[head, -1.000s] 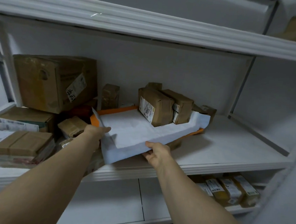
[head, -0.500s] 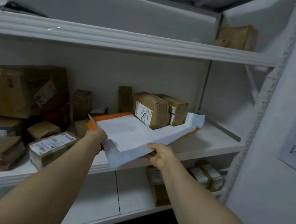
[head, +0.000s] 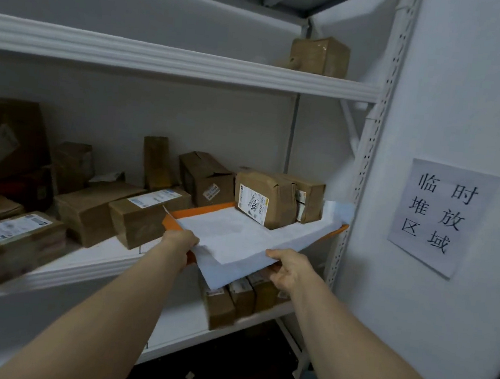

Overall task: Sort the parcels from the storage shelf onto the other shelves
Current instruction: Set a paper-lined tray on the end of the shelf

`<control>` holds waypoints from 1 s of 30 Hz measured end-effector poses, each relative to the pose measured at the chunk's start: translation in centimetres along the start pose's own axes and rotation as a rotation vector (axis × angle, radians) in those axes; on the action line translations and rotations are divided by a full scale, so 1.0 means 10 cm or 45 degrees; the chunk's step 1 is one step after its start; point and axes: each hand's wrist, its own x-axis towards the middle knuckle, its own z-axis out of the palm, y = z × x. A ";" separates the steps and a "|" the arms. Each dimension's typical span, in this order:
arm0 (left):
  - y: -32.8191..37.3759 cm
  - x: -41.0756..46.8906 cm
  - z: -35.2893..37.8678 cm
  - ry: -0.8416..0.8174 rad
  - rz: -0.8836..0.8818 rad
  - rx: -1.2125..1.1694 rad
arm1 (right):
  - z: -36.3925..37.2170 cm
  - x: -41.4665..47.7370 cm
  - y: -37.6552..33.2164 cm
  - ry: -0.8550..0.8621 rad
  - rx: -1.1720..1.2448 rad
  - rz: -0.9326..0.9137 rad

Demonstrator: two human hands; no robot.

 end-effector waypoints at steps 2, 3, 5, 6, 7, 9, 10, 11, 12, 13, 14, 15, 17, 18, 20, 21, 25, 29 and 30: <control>-0.03 -0.01 0.17 -0.013 -0.005 0.019 | -0.15 0.05 -0.04 0.018 -0.002 0.009; -0.04 -0.01 0.25 -0.018 -0.009 0.017 | -0.20 0.08 -0.06 0.027 -0.003 0.013; -0.05 0.00 0.37 -0.041 -0.025 0.017 | -0.30 0.15 -0.09 0.046 0.003 0.026; -0.06 0.04 0.43 -0.040 -0.034 0.029 | -0.34 0.20 -0.10 0.047 0.009 0.030; -0.06 0.08 0.49 -0.045 -0.046 0.044 | -0.37 0.26 -0.11 0.056 0.017 0.036; -0.08 0.17 0.60 -0.043 -0.058 0.075 | -0.42 0.38 -0.12 0.071 0.029 0.055; -0.08 0.20 0.65 -0.038 -0.060 0.093 | -0.44 0.44 -0.12 0.072 0.030 0.057; -0.08 0.23 0.68 -0.038 -0.060 0.095 | -0.45 0.48 -0.12 0.075 0.031 0.062; -0.08 0.28 0.72 -0.044 -0.059 0.101 | -0.46 0.54 -0.12 0.072 0.036 0.070; -0.08 0.32 0.75 -0.055 -0.066 0.111 | -0.46 0.60 -0.12 0.071 0.042 0.077; -0.08 0.37 0.77 -0.058 -0.073 0.130 | -0.46 0.66 -0.12 0.060 0.050 0.080; -0.07 0.41 0.79 -0.052 -0.079 0.149 | -0.45 0.72 -0.11 0.057 0.053 0.085; -0.04 0.50 0.83 -0.050 -0.086 0.207 | -0.44 0.86 -0.11 0.064 0.064 0.103; -0.02 0.56 0.85 -0.044 -0.086 0.234 | -0.43 0.94 -0.11 0.068 0.071 0.111; 0.00 0.65 0.90 -0.039 -0.092 0.271 | -0.41 1.06 -0.12 0.076 0.072 0.136; 0.00 0.67 0.91 -0.040 -0.095 0.288 | -0.40 1.09 -0.12 0.077 0.073 0.145; 0.02 0.84 1.02 -0.027 -0.114 0.310 | -0.38 1.36 -0.10 0.079 0.079 0.184; 0.01 0.97 1.06 -0.029 -0.174 0.252 | -0.35 1.58 -0.10 0.094 0.059 0.216; 0.01 0.98 1.07 -0.033 -0.203 0.237 | -0.35 1.64 -0.10 0.096 0.055 0.205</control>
